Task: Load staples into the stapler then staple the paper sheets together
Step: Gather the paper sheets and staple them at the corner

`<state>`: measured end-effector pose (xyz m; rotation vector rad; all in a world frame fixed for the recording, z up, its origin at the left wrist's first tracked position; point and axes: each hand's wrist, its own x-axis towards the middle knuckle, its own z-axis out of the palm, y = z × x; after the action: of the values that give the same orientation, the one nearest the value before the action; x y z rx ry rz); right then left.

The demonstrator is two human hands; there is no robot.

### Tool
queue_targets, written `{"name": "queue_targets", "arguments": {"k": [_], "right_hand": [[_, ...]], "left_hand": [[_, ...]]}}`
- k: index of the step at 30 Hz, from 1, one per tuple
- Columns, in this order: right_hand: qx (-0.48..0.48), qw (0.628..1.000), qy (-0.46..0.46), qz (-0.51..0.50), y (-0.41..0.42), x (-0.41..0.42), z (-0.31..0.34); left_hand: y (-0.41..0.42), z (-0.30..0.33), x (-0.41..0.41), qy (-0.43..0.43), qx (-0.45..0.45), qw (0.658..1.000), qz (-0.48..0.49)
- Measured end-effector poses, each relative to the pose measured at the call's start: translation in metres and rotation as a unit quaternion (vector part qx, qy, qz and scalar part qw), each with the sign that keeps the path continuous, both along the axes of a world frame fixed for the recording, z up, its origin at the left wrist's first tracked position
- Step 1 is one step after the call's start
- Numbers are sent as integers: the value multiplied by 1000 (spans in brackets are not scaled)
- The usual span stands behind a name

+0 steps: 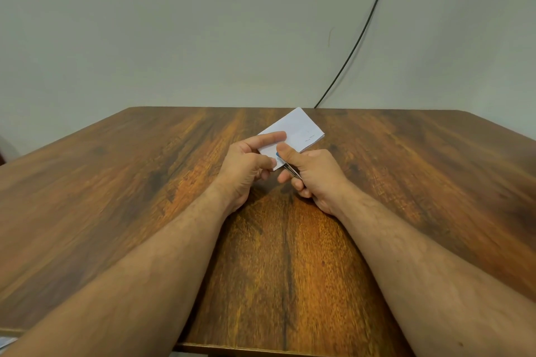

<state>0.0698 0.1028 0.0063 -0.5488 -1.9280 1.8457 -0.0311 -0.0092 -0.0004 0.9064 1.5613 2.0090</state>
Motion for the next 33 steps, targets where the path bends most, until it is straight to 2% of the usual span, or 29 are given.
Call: {"name": "queue_targets", "arguments": {"k": [3, 9, 13, 20, 24, 29, 33], "right_hand": [[-5, 1000, 2, 9, 0, 1, 1], [-123, 991, 54, -12, 6, 1, 2], [-151, 986, 56, -41, 9, -1, -1], [-138, 990, 22, -36, 8, 2, -1], [-114, 993, 18, -29, 7, 1, -2], [-99, 994, 45, -8, 3, 5, 1], [-80, 996, 43, 1, 2, 4, -1]], "left_hand": [[0, -1, -1, -7, 7, 1000, 6], [2, -1, 1, -1, 14, 998, 56], [1, -2, 1, 23, -9, 998, 50], [-1, 4, 9, 73, -34, 995, 55], [0, 3, 7, 47, -35, 996, 66], [0, 3, 1, -45, 21, 994, 93], [2, 1, 0, -44, 21, 993, 110]]}}
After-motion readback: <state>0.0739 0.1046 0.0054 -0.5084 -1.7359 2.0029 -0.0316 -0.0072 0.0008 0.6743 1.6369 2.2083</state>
